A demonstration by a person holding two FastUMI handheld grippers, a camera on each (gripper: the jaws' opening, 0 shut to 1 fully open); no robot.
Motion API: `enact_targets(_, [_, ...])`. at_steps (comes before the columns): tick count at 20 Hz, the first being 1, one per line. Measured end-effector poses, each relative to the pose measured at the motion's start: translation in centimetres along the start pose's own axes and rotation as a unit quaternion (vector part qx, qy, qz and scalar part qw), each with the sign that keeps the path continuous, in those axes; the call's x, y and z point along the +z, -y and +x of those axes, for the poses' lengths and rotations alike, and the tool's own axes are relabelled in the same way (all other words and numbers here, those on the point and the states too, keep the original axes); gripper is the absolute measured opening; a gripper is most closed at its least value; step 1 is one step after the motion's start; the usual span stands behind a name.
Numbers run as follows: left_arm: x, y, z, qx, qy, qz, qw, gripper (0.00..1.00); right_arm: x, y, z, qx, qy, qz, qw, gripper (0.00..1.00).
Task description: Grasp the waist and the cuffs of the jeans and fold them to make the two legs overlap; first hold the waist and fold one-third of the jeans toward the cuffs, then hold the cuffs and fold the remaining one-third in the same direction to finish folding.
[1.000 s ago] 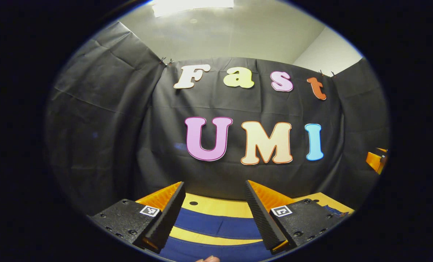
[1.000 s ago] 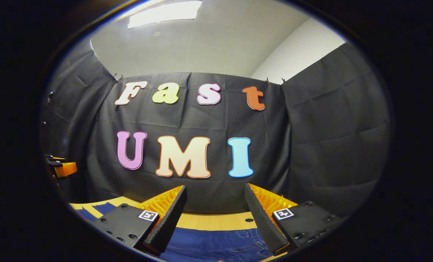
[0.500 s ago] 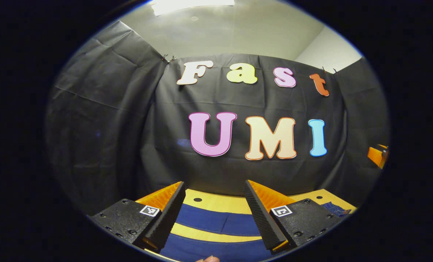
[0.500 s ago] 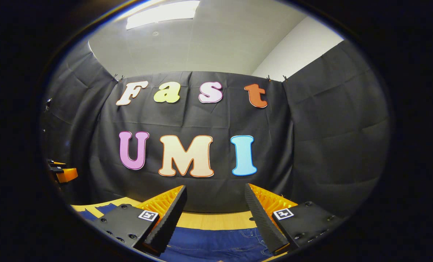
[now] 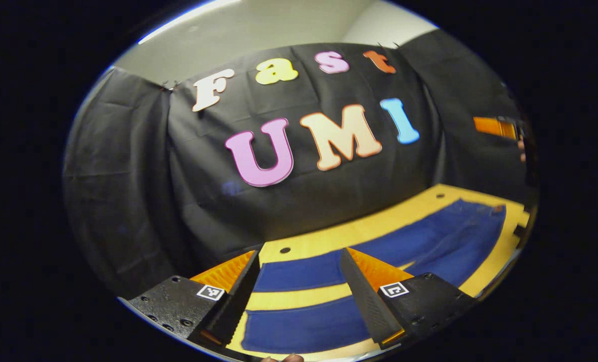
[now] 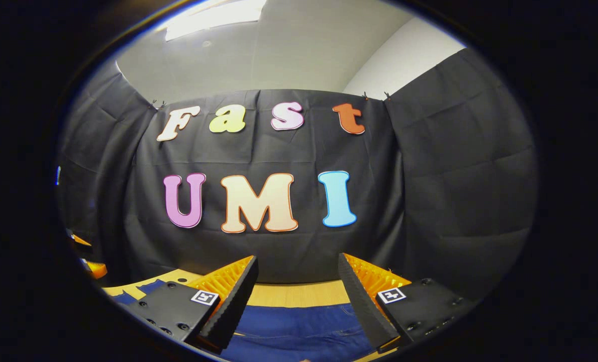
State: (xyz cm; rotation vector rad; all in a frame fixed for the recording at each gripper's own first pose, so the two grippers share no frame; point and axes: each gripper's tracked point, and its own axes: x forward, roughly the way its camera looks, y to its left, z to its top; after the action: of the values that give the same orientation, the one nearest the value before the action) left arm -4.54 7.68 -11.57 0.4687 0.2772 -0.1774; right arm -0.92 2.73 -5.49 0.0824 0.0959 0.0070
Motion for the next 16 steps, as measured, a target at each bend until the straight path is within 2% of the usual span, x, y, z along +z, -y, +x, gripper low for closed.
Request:
enact_targets(1, [-1.4,0.1,-0.3,-0.012,-0.014,0.019,1.000,0.95,-0.6,-0.1,-0.2,-0.003,-0.003,0.005,1.000,0.99])
enact_targets(3, [-4.3,0.3,-0.7,-0.035,-0.042,0.060,0.997,0.95,-1.7,-0.1,-0.6,-0.009,-0.013,0.007,1.000,0.99])
enact_targets(6, [-10.0,0.3,-0.8,-0.070,-0.096,0.138,0.983,0.95,-2.8,0.7,-1.1,-0.021,-0.022,-0.005,1.000,0.99])
enact_targets(13, [-19.9,2.7,-2.3,-0.166,-0.190,0.251,0.935,0.95,-4.3,2.9,-2.0,-0.052,-0.042,-0.023,0.998,0.97])
enact_targets(16, [-23.0,3.6,-2.8,-0.194,-0.215,0.310,0.906,0.96,-4.6,3.4,-2.3,-0.058,-0.046,-0.034,0.997,0.99])
